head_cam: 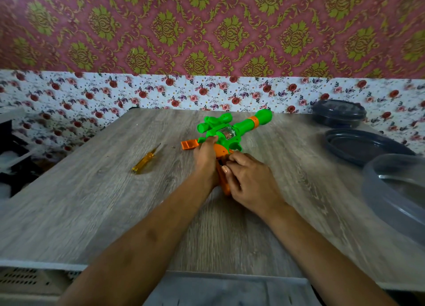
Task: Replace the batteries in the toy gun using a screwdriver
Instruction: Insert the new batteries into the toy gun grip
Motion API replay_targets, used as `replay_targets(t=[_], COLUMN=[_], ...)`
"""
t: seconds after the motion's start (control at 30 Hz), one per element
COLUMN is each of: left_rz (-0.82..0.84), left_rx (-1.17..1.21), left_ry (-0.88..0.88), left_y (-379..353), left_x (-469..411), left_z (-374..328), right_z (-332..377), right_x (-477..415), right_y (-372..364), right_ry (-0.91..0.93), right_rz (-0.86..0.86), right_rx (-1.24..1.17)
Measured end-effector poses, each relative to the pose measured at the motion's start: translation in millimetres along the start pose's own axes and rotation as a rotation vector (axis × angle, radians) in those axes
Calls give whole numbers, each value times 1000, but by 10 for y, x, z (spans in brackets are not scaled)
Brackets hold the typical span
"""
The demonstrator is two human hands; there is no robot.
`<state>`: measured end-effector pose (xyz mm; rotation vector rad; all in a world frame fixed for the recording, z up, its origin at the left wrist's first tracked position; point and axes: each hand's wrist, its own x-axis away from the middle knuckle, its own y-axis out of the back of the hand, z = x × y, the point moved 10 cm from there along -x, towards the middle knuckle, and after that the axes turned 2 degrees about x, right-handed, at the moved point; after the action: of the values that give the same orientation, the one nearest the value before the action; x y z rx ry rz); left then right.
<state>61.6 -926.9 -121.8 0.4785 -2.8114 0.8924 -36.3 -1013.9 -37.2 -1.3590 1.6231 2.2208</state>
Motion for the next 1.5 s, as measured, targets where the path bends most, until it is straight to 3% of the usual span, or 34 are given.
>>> replay_targets(t=[0.4, 0.53, 0.73, 0.9, 1.0, 1.2, 1.5], left_rz=[-2, 16, 42, 18, -4, -54, -72], left_rx=[-70, -71, -115, -188, -219, -98, -61], left_ry=[-35, -28, -170, -253, -278, -206, -132], left_y=[-30, -55, -197, -193, -185, -84, -22], left_x=[131, 172, 272, 242, 225, 214, 236], left_z=[-53, -74, -200, -227, -223, -185, -147], right_z=[-45, -171, -481, -516, -474, -208, -143], right_x=[48, 10, 29, 18, 4, -51, -65], right_y=[26, 64, 128, 153, 168, 109, 81], right_ry=[20, -96, -317, -380, -349, -109, -48], right_rz=[-13, -90, -163, -183, -187, -147, -117], right_rx=[-23, -139, -300, -267, -179, 109, 65])
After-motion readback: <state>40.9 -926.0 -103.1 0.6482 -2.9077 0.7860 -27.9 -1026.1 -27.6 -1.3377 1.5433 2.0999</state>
